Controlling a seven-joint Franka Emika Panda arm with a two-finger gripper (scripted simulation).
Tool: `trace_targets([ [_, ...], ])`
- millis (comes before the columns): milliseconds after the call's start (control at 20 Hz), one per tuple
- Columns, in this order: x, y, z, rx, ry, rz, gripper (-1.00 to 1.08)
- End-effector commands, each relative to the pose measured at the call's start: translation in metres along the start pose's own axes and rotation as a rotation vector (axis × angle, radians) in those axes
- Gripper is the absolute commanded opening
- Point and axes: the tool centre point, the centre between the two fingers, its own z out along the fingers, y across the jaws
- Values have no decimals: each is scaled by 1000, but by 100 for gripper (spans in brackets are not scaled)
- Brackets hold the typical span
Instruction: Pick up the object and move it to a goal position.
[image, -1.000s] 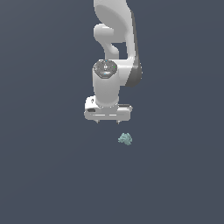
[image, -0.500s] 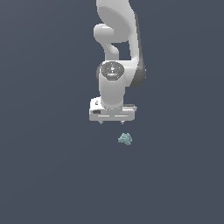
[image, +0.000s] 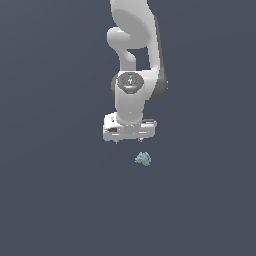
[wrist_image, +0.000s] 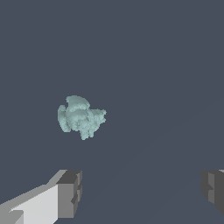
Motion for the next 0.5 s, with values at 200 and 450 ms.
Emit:
trace_targets([
  [200, 4, -7, 6, -3, 0, -125, 100],
  [450, 9, -15, 13, -5, 1, -266, 100],
])
